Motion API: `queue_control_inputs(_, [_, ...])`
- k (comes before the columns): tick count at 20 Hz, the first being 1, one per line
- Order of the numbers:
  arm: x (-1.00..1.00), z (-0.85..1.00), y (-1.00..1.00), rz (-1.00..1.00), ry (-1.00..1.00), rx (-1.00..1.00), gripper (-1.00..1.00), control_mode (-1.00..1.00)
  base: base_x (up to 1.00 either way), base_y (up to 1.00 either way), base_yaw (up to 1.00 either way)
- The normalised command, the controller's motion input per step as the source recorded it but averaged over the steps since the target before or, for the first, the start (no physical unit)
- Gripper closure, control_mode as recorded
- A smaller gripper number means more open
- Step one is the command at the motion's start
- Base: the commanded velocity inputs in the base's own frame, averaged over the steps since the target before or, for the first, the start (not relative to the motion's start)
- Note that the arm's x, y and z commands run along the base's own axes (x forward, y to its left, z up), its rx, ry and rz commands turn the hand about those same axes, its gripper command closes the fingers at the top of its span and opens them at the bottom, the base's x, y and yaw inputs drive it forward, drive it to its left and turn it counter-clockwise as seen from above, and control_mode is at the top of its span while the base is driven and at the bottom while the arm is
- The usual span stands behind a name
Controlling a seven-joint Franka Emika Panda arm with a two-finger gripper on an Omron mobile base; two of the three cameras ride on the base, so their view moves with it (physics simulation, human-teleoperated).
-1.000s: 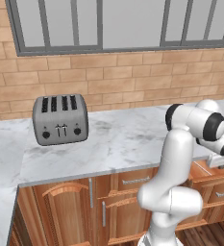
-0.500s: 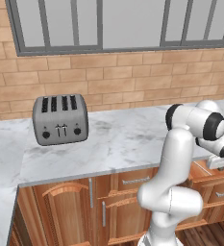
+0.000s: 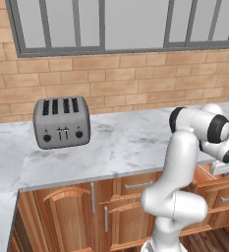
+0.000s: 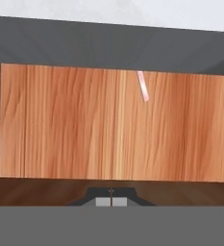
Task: Take a straw from the drawer in front and place it inside the glass cup on the dining counter.
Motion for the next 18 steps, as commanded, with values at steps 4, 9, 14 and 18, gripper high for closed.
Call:
queue_control_inputs(4, [0.00,-0.14,0.00,0.00,0.00,0.00,1.00,-1.00,0.00,0.00,0.00])
queue_control_inputs(9, [0.00,-0.10,-0.02,0.00,0.00,0.00,1.00,-1.00,0.00,0.00,0.00])
queue_control_inputs(14, [0.00,-0.01,-0.11,0.00,0.02,0.00,1.00,-1.00,0.00,0.00,0.00])
queue_control_inputs(18, [-0.10,0.00,-0.18,0.00,0.01,0.00,1.00,-1.00,0.00,0.00,0.00])
